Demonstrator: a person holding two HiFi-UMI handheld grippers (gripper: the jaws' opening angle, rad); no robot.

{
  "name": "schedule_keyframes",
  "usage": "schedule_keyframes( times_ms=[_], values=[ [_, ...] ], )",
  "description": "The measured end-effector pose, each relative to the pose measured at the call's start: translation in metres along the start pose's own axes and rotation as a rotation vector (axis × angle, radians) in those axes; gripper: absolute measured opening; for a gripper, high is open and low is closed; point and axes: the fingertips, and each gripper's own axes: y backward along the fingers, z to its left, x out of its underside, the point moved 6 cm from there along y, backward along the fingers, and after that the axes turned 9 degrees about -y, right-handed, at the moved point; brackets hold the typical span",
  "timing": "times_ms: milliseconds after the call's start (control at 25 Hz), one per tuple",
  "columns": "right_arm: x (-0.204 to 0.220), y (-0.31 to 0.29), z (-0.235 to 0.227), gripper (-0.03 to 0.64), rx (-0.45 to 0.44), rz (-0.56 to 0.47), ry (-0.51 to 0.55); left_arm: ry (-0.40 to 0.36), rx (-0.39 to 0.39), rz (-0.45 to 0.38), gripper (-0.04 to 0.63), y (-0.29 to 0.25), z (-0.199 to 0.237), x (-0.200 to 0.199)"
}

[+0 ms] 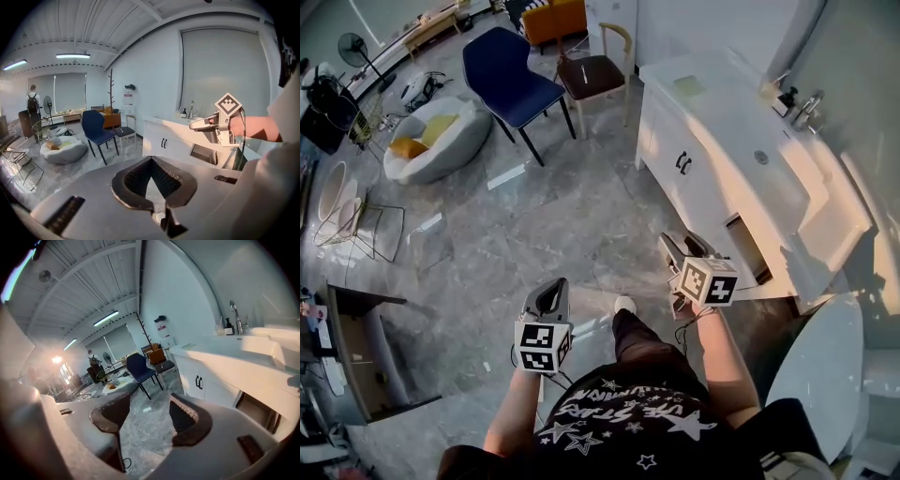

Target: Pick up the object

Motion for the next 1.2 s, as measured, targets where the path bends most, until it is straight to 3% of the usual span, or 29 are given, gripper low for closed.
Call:
schedule_keyframes(
  times_ms=[440, 880, 1200],
  values=[
    [-0.098, -0.095, -0.046, 0.262, -0.008, 0.005, -0.044, -0.017, -0.012, -0.007, 0.015, -0.118, 0.031, -0.081],
    [-0.148, -0.131, -0.077, 0.262, 0.005, -0.036, -0.1, -0.053, -0.01, -0.028, 0.014, -0.181, 0.052, -0.128],
    [-0.176, -0.161, -0.1, 0.262, 0.063, -0.084, -0.144, -0.075, 0.049, -0.053, 0.015, -0.253, 0.082, -0.158]
  ],
)
